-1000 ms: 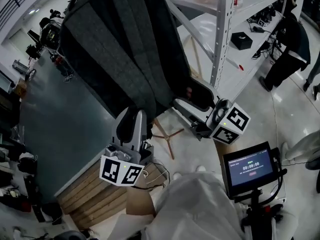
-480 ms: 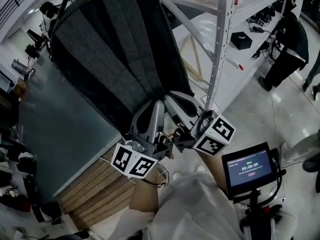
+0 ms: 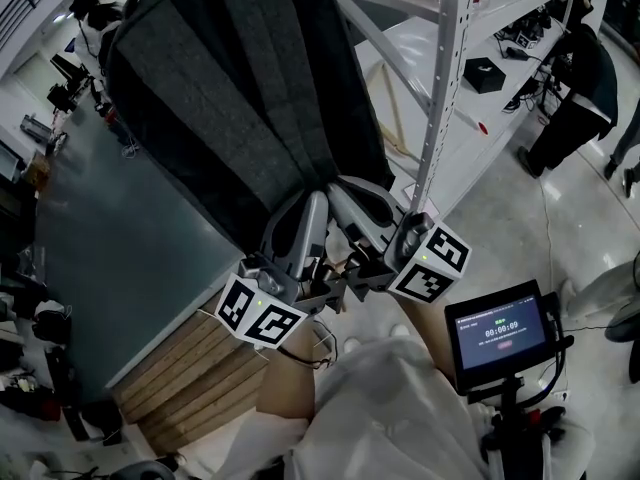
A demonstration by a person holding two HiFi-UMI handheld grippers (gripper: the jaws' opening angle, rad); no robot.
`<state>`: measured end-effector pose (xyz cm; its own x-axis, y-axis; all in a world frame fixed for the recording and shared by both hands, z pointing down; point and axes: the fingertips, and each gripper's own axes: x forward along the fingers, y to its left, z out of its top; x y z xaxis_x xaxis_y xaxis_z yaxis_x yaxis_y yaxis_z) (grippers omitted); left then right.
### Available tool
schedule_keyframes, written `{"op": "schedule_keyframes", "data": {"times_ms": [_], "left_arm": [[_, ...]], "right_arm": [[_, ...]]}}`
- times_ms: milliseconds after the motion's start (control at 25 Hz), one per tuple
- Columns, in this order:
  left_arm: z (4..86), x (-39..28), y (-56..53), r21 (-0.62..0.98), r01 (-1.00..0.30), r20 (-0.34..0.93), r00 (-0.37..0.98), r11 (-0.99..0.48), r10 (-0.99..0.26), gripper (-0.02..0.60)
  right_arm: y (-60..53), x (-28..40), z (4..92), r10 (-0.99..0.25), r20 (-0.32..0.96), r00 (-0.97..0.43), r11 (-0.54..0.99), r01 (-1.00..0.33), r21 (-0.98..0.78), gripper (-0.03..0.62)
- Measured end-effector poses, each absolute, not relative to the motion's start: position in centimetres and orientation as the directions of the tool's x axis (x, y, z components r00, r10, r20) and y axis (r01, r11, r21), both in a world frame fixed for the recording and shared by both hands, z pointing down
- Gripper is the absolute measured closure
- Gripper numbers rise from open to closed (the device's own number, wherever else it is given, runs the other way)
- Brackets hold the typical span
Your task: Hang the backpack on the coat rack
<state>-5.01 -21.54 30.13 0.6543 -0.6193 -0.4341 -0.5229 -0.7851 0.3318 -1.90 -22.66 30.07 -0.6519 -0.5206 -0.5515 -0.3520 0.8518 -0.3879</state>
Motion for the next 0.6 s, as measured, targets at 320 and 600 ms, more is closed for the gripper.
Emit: {"op": "schedule_keyframes", "data": {"times_ms": [320,600], "left_arm": [[29.83,-5.11,-21.49,0.346,-0.527,-0.434,0.643,-0.776,-0.631,0.575],[30.57,-5.45,-21.61,0.351,-0.565,-0.404,0.628,-0.746,-0.665,0.575]], "right_arm": [[-22.61,-2.07,29.81,-0.516,-0.546,-0.661,0.854,-0.345,-0.390,0.585],[-22.82,-2.44,30.59,-0.532,-0.514,-0.673,0.841,-0.348,-0.414,0.585]]}}
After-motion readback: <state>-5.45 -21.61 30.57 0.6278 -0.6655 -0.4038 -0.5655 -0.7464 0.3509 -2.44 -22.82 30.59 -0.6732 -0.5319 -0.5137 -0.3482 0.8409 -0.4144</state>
